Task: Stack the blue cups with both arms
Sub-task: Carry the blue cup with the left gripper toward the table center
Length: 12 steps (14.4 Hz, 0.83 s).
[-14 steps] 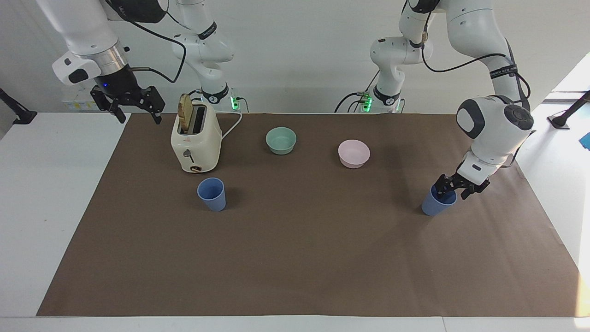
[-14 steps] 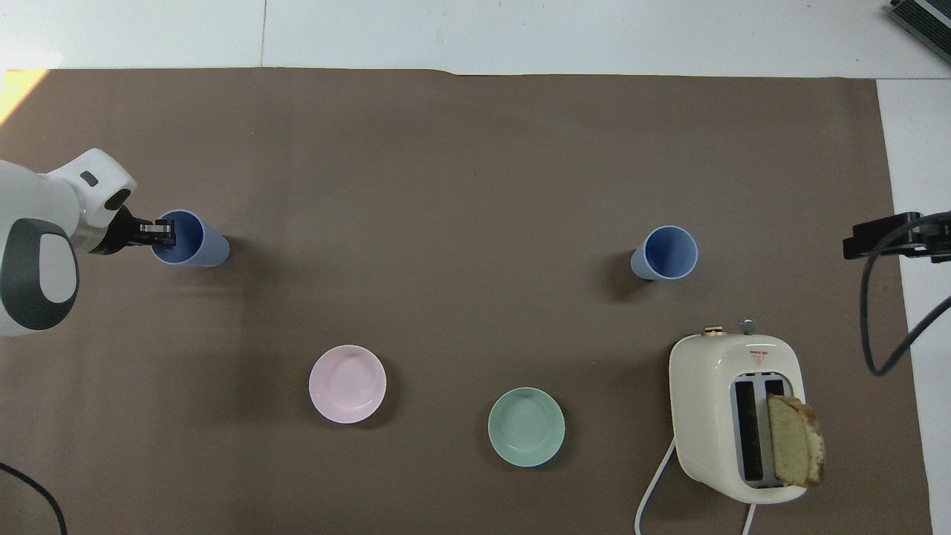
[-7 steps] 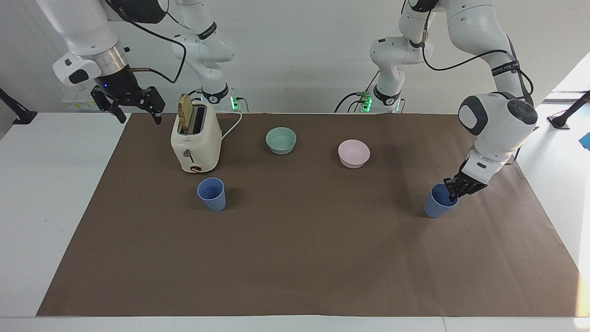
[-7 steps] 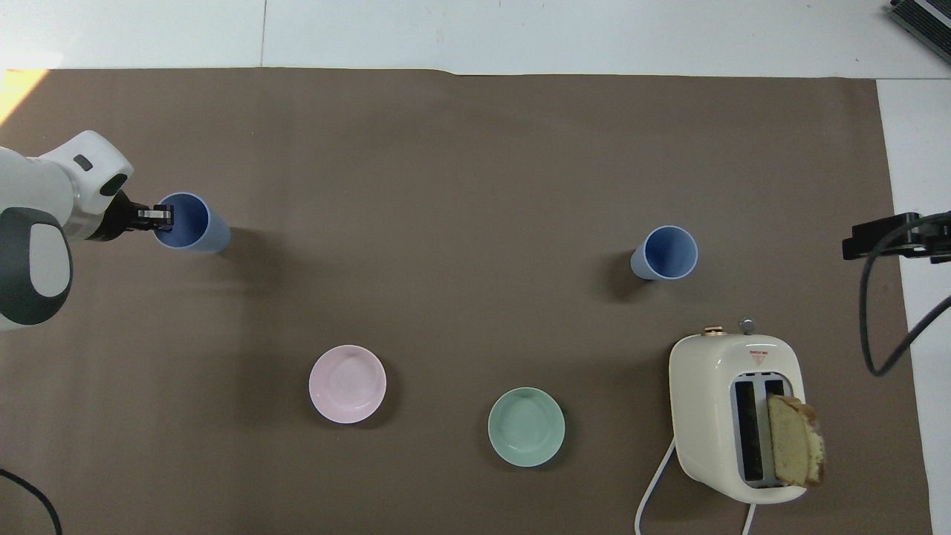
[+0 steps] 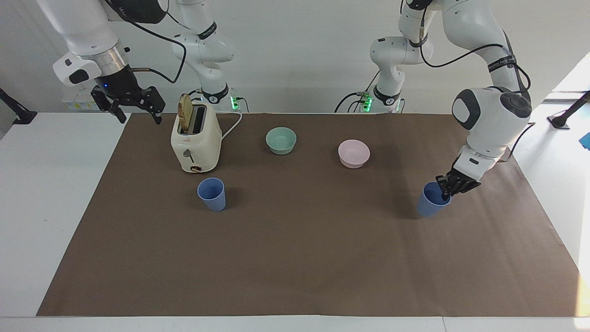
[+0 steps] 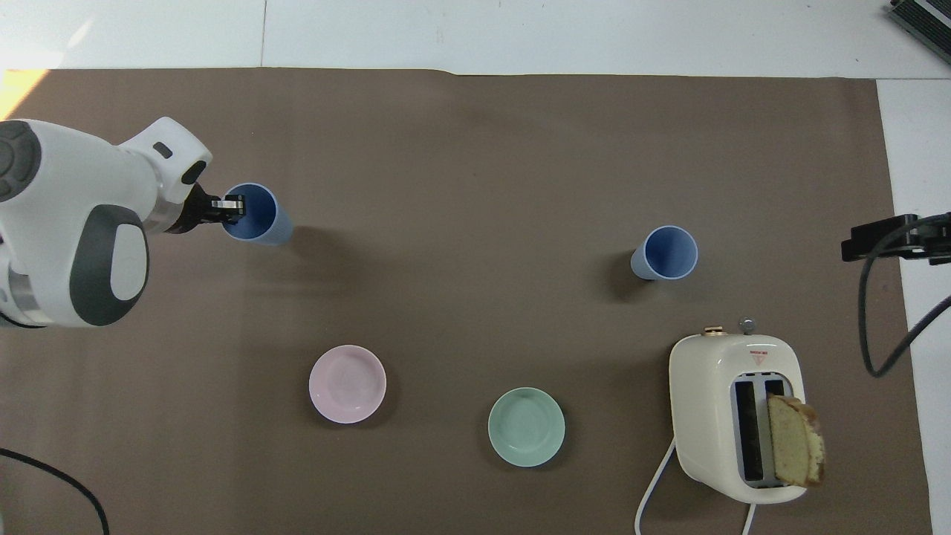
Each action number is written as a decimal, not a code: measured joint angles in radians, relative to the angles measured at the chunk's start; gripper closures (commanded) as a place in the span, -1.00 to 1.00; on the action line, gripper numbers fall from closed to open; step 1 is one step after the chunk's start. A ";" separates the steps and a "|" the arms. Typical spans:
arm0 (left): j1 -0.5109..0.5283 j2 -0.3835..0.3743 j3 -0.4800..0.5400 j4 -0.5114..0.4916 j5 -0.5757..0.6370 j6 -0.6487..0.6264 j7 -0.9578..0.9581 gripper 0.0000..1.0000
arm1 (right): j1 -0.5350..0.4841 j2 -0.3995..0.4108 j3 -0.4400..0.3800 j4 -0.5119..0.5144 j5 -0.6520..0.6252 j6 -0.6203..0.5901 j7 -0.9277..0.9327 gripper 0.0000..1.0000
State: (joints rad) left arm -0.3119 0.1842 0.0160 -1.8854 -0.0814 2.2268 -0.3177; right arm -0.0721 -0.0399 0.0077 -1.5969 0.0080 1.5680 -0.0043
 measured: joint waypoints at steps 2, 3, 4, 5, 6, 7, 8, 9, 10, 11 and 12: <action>-0.063 0.003 -0.001 0.000 0.000 0.039 -0.091 1.00 | 0.000 -0.001 0.000 -0.001 0.000 0.000 0.000 -1.00; -0.089 0.007 -0.001 -0.001 0.000 0.056 -0.125 1.00 | 0.000 -0.001 0.000 -0.001 0.000 0.000 0.000 -1.00; -0.114 0.012 -0.001 -0.001 0.000 0.067 -0.152 1.00 | 0.000 -0.001 0.000 -0.002 0.000 0.000 0.000 -1.00; -0.138 0.019 -0.001 -0.002 0.000 0.076 -0.177 1.00 | 0.000 -0.001 0.000 -0.002 0.000 0.000 0.000 -1.00; -0.161 0.028 -0.001 -0.002 0.000 0.085 -0.202 1.00 | 0.000 -0.001 0.000 -0.002 0.000 0.000 0.000 -1.00; -0.179 0.039 -0.001 -0.004 0.000 0.098 -0.221 1.00 | 0.000 -0.001 0.000 -0.002 0.000 0.000 0.000 -1.00; -0.194 0.050 -0.001 -0.005 0.000 0.112 -0.236 1.00 | 0.000 -0.002 0.000 -0.002 0.000 0.000 0.000 -1.00; -0.205 0.061 -0.001 -0.006 0.000 0.120 -0.244 1.00 | 0.000 -0.002 0.000 -0.002 0.000 0.000 0.000 -1.00; -0.213 0.069 -0.002 -0.007 0.000 0.126 -0.249 1.00 | 0.000 -0.002 0.000 -0.002 0.000 0.000 0.000 -1.00; -0.219 0.074 -0.002 -0.007 0.000 0.131 -0.251 1.00 | 0.000 -0.002 0.000 -0.002 0.000 0.000 0.000 -1.00; -0.223 0.076 -0.002 -0.008 0.000 0.132 -0.251 1.00 | 0.000 -0.002 0.000 -0.002 0.000 0.000 0.000 -1.00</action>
State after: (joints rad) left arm -0.5352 0.2602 0.0137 -1.8929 -0.0814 2.3585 -0.5691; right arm -0.0721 -0.0416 0.0077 -1.5987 0.0080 1.5680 -0.0043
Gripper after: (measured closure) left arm 0.952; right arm 0.000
